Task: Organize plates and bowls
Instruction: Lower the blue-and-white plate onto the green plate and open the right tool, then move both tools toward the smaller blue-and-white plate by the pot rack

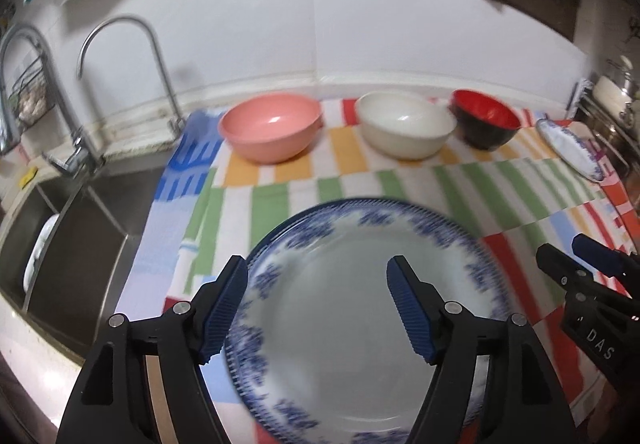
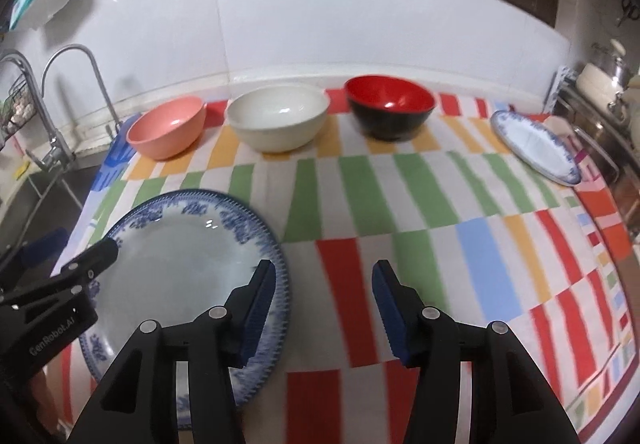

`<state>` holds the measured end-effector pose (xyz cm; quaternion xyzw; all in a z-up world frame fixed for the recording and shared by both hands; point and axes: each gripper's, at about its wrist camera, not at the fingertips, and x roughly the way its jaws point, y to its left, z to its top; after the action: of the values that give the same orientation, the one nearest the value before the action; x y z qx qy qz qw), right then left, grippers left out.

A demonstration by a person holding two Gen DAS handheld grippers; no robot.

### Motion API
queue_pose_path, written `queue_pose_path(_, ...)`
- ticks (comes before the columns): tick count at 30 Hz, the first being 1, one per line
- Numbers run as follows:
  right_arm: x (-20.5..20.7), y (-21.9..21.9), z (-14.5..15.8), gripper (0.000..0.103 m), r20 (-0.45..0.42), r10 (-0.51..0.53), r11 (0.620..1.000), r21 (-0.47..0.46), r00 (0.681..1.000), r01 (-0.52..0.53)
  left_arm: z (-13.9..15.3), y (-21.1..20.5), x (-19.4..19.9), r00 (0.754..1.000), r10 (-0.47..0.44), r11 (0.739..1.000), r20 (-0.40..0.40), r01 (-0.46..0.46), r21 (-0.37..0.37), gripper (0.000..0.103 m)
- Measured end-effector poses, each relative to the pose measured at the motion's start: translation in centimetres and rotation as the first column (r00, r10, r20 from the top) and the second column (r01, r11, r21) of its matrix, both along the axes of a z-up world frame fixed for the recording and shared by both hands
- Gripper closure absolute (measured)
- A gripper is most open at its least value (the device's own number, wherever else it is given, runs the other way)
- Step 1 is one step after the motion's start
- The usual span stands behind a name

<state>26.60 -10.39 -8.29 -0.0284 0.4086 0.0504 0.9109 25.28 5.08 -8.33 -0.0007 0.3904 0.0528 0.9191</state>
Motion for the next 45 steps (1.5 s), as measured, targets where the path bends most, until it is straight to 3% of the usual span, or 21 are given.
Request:
queue_pose_path(13,-1.0,-8.7,4.2,0.052,0.121,-0.131,0.991,-0.005,0.984,0.133,4.0,-9.6,1.2,0.978,-0.167,0.986,0.127,0.165,0.026,0.029)
queue_pose_path(24,-0.8,-16.4,7.2,0.052,0.209,-0.201,0.977,-0.023,0.957,0.210,7.1,-17.2,2.7,0.950,-0.232,0.972,0.209,0.231,0.031,0.027)
queue_pose_path(35,1.2,-22.7,8.8,0.052,0.262,-0.242,0.966,-0.028,0.934,0.258,8.9,-23.6,5.6,0.933,-0.280,0.959,0.228,0.280,0.033,0.026)
queue_pose_path(45,5.1,-28.0,8.7,0.052,0.280,-0.283,0.956,-0.002,0.918,0.295,9.6,-28.6,10.6,0.921,-0.306,0.951,0.240,0.309,0.023,0.024)
